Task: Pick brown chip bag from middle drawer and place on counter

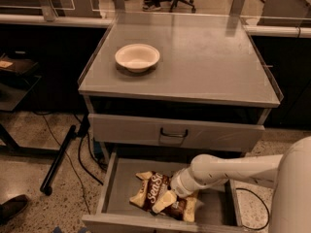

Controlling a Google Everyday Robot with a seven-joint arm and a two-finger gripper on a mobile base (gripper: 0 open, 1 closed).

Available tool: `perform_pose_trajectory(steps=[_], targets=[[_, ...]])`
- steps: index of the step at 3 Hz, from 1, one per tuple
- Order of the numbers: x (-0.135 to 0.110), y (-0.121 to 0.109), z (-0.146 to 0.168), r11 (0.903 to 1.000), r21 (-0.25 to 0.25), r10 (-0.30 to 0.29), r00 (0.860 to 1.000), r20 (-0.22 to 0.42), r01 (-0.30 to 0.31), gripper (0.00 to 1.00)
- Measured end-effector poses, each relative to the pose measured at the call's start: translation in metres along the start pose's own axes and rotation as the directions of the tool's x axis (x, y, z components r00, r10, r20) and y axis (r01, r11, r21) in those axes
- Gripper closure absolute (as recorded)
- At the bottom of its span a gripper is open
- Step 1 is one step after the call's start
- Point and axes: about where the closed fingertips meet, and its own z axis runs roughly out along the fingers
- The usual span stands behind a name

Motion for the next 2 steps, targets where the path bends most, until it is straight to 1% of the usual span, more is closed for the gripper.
perform_pose_trajectory(steps=[1, 2], targets=[[0.0142, -0.004, 0.0184, 0.9997, 0.004, 0.022, 1.0, -0.017, -0.022, 0.0], [0.0147, -0.0041, 0.0195, 0.9997, 0.004, 0.023, 1.0, -0.018, -0.023, 0.0]])
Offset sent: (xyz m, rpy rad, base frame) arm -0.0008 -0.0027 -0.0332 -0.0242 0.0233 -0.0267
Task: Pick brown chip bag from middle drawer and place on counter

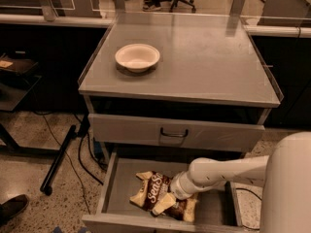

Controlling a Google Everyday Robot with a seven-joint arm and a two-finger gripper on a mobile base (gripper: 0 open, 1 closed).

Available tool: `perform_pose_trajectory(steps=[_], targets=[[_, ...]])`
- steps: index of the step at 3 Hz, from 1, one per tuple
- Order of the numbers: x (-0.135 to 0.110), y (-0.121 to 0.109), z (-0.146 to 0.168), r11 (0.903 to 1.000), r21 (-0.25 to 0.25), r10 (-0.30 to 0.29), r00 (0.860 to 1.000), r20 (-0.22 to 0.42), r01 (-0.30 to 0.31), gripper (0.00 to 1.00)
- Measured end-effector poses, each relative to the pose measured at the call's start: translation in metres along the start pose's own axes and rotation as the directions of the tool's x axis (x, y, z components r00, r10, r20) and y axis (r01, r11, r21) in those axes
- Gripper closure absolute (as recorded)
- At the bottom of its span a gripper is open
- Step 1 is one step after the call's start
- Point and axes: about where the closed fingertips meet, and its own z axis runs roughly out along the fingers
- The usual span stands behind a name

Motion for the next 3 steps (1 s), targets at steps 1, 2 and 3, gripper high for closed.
perform_pose_trajectory(steps=[1, 2, 3], targets=[[-0.0013, 0.0055, -0.0013, 0.9994, 0.01, -0.032, 0.999, -0.009, 0.032, 0.0], [-0.0013, 0.0055, -0.0013, 0.9994, 0.01, -0.032, 0.999, -0.009, 0.032, 0.19], [-0.0013, 0.0055, -0.0013, 0.9994, 0.01, -0.032, 0.999, -0.009, 0.032, 0.42]])
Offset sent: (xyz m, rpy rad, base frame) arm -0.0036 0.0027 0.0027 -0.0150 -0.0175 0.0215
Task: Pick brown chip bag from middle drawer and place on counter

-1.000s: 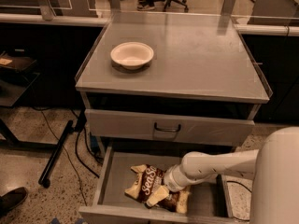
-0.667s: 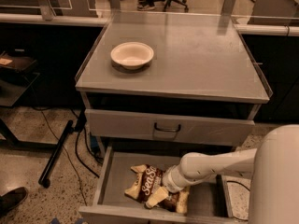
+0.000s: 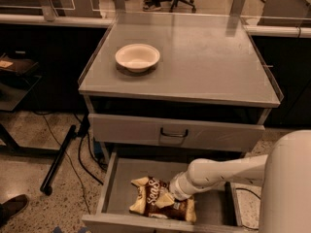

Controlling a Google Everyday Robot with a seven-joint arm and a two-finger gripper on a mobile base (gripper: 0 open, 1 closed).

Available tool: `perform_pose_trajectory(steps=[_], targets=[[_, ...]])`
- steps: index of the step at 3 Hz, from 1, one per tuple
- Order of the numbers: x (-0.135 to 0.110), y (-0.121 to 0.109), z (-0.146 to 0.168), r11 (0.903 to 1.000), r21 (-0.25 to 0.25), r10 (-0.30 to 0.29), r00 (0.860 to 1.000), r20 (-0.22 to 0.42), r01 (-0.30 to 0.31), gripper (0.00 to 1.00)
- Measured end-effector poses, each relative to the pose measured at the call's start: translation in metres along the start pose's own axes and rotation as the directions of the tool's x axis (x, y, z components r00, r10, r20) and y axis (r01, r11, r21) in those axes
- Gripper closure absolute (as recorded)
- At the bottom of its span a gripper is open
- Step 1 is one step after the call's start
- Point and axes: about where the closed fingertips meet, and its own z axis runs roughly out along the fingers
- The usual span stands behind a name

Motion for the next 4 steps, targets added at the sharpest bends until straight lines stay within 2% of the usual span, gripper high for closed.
perform_pose_trajectory(steps=[2, 3, 4], targets=[[0.0, 0.0, 0.0, 1.0, 0.0, 0.0, 1.0, 0.0, 0.0, 0.89], [-0.003, 0.001, -0.006, 1.0, 0.0, 0.0, 1.0, 0.0, 0.0, 1.0], [-0.018, 0.01, -0.041, 0.9998, 0.017, -0.014, 1.0, 0.018, 0.014, 1.0]])
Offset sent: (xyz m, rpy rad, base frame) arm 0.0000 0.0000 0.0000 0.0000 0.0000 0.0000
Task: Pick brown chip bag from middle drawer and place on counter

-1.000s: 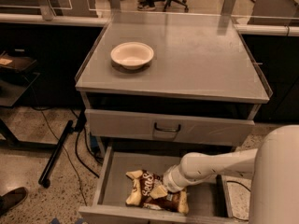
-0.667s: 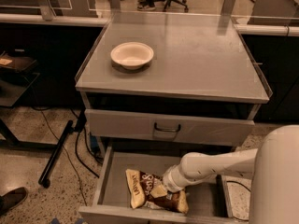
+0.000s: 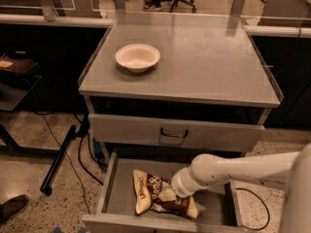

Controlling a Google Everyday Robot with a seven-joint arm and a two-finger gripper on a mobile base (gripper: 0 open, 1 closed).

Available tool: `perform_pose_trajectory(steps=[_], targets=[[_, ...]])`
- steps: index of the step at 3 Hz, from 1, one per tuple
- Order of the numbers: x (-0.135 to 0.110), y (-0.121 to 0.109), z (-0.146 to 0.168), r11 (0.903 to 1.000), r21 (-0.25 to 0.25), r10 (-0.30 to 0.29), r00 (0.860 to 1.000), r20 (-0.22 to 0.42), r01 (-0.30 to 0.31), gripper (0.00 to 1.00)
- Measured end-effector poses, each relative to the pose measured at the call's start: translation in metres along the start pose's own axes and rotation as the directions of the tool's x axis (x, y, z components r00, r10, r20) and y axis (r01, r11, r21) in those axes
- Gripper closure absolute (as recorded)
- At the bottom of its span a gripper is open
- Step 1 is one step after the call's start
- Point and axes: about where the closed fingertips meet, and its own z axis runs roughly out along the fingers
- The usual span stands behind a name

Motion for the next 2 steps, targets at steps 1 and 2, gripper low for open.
perform_pose_trajectory(steps=[1, 2], targets=[[-0.028, 0.011, -0.067, 0.999, 0.031, -0.034, 0.999, 0.016, 0.033, 1.0], [-0.044, 0.014, -0.139, 0.9978, 0.057, -0.035, 0.999, 0.022, 0.034, 1.0]])
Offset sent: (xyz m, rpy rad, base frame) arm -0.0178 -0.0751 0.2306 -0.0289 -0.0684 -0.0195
